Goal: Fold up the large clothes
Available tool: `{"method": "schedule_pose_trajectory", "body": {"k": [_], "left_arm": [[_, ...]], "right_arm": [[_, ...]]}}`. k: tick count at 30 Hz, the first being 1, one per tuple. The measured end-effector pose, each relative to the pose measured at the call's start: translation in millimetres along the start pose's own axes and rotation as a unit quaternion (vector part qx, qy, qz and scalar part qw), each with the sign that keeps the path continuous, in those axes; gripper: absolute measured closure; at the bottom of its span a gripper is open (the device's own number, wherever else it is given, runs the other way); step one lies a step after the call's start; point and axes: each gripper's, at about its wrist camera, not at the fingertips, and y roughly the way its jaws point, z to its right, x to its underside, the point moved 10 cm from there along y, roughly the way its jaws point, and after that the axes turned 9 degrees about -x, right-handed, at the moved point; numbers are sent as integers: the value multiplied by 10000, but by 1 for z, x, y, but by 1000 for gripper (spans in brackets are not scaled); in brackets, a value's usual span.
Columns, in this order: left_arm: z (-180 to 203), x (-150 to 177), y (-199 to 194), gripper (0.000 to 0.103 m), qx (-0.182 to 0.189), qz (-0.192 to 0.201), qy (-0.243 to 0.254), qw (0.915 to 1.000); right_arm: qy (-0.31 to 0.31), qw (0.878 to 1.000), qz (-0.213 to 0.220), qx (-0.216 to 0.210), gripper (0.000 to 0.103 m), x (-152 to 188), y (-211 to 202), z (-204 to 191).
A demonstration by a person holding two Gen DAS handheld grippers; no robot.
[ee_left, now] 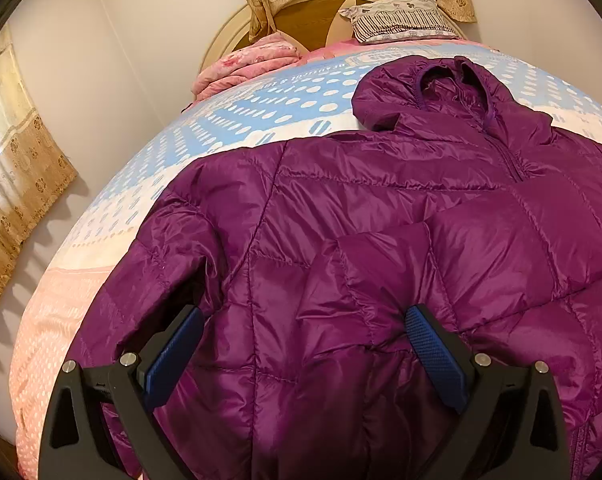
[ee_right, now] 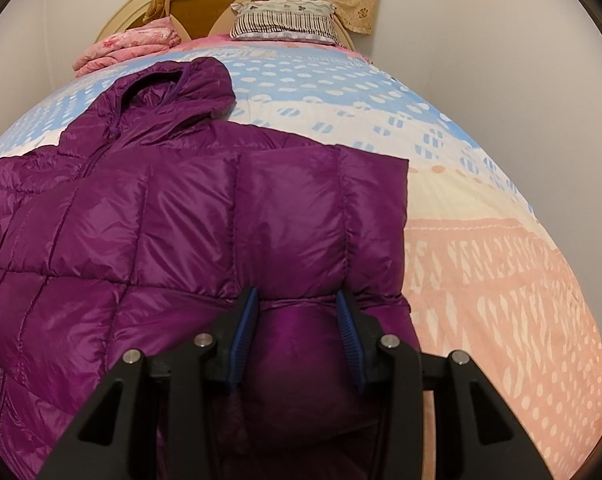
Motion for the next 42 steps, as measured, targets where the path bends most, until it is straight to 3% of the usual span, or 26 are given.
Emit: {"method": "schedule_pose_trajectory", "body": {"k": [9, 12, 14, 15, 20, 27, 30, 33, 35, 37, 39, 42], "left_arm": [[-6, -2, -8, 2, 126, 9, 36, 9999], [-42, -5, -32, 2, 170, 196, -140, 9996], [-78, -3, -51, 2, 203, 423, -288, 9985], [-99, 4, -57, 2, 89, 476, -303, 9984], [-194, 67, -60, 2, -413, 300, -475, 9976], [-303, 194, -42, 2, -834, -694, -1243, 9863], [-313, 231, -41, 2, -630, -988, -1648, 9793], [-302, 242, -44, 2, -381, -1012, -1745, 9787], [-294, 240, -46, 11, -253, -915, -1739, 9802], [-281, 231, -50, 63, 192, -774, -1799, 9804], [-282, 224, -53, 92, 269, -656, -1622, 9842], [-300, 211, -56, 96, 156, -538, -1736, 9832]], "right_arm": [[0, 9999, -97, 50, 56, -2, 1, 1], [67, 9999, -79, -24, 39, -4, -19, 0], [-31, 9999, 129, -49, 20, -2, -40, -8], [-135, 9997, 219, -35, 19, 1, -52, -14], [-287, 9986, 188, -406, 17, 40, -95, -48], [-586, 9960, 401, -536, 12, 82, -130, -87], [-501, 9956, 466, -647, 12, 92, -135, -96], [-462, 9955, 425, -707, 12, 95, -135, -104], [-490, 9954, 436, -701, 12, 97, -138, -110], [-521, 9951, 458, -710, 12, 95, -139, -114], [-519, 9948, 509, -708, 12, 93, -142, -116], [-468, 9946, 599, -708, 12, 89, -146, -112]]}}
